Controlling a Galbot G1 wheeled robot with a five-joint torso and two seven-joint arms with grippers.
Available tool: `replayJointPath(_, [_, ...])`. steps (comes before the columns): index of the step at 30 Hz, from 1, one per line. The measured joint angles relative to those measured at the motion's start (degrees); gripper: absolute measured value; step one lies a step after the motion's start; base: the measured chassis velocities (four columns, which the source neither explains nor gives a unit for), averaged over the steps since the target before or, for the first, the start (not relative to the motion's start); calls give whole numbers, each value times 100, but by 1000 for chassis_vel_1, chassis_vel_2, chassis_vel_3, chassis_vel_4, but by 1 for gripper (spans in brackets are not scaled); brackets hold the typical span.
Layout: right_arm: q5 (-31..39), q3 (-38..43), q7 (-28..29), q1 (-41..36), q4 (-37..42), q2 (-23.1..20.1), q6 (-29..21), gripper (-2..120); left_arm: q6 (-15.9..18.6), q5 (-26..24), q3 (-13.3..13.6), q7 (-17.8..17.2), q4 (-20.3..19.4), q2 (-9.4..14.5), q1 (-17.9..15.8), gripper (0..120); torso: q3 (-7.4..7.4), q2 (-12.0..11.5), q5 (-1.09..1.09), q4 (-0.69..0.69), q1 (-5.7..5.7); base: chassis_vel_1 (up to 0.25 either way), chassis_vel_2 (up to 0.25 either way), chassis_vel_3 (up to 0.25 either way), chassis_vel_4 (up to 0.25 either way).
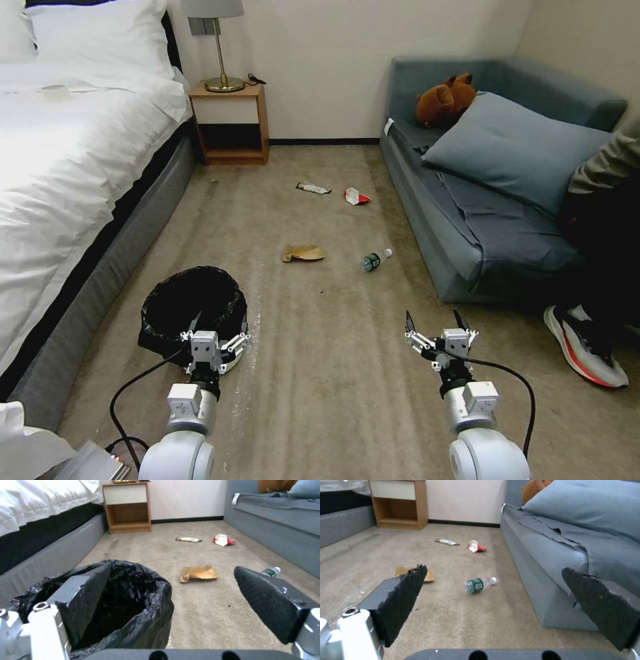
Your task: Pick up the trash bin, then pick up the garbage on the floor and place it into the trash bin.
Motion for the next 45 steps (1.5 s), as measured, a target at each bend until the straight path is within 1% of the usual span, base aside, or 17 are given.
replayJointPath(25, [20,38,-1,11,36,-3,-25,100,23,-43,-29,1,-20,19,-29,99,0,0,0,0,0,0,0,0,0])
replayJointPath(26, [66,96,-3,21,106,-5,-85,100,112,-134,-78,5,-72,59,-82,100,0,0,0,1,0,0,0,0,0])
replayJointPath(28, [308,480,14,126,551,-34,-375,100,500,-544,-392,-20,-374,282,-390,100,0,-1,0,0,0,0,0,0,0])
replayJointPath(29, [308,480,14,126,551,-34,-375,100,500,-544,-392,-20,-374,282,-390,100,0,-1,0,0,0,0,0,0,0])
replayJointPath(30, [451,696,24,176,798,-53,-553,100,765,-814,-587,-39,-555,421,-582,100,0,-1,0,0,0,0,0,0,0])
replayJointPath(31, [451,696,24,176,798,-53,-553,100,765,-814,-587,-39,-555,421,-582,100,0,-1,0,0,0,0,0,0,0])
replayJointPath(33, [727,1152,59,294,1341,-94,-874,100,1349,-1418,-1028,-80,-976,736,-1015,100,0,-1,-5,-1,0,0,0,0,0])
replayJointPath(34, [727,1152,59,294,1341,-94,-874,100,1349,-1418,-1028,-80,-976,736,-1015,100,0,-1,-5,-1,0,0,0,0,0])
replayJointPath(35, [813,1180,47,304,1405,-110,-953,100,1554,-1631,-1171,-93,-1120,847,-1166,100,0,-1,-3,-1,0,0,0,0,0])
replayJointPath(36, [1128,1366,51,395,1636,-189,-1247,100,1742,-1850,-1197,-132,-1304,936,-1251,100,-1,-1,12,-2,0,0,0,0,0])
replayJointPath(37, [1128,1366,51,395,1636,-189,-1247,100,1742,-1850,-1197,-132,-1304,936,-1251,100,-1,-1,12,-2,0,0,0,0,0])
replayJointPath(38, [1307,1471,51,463,1807,-242,-1384,100,1839,-1898,-1166,-157,-1346,938,-1220,100,-1,0,-10,0,0,0,0,0,0])
replayJointPath(39, [1394,1481,13,470,1813,-265,-1411,100,1881,-1918,-1153,-188,-1366,926,-1147,100,1,-1,-16,-2,0,0,0,0,0])
replayJointPath(41, [1491,1304,-208,485,1640,-305,-1296,100,1911,-1921,-1166,-198,-1473,896,-912,100,0,-1,11,-1,0,0,0,0,0])
replayJointPath(42, [1491,1304,-208,485,1640,-305,-1296,100,1911,-1921,-1166,-198,-1473,896,-912,100,0,-1,11,-1,0,0,0,0,0])
replayJointPath(44, [1496,1216,-291,518,1487,-349,-1142,100,1934,-1924,-1200,-228,-1474,884,-736,100,0,-1,-9,3,0,0,0,0,0])
replayJointPath(45, [1451,1162,-346,531,1359,-365,-1039,100,1966,-1957,-1240,-339,-1403,860,-658,100,0,-1,6,1,0,0,0,0,0])
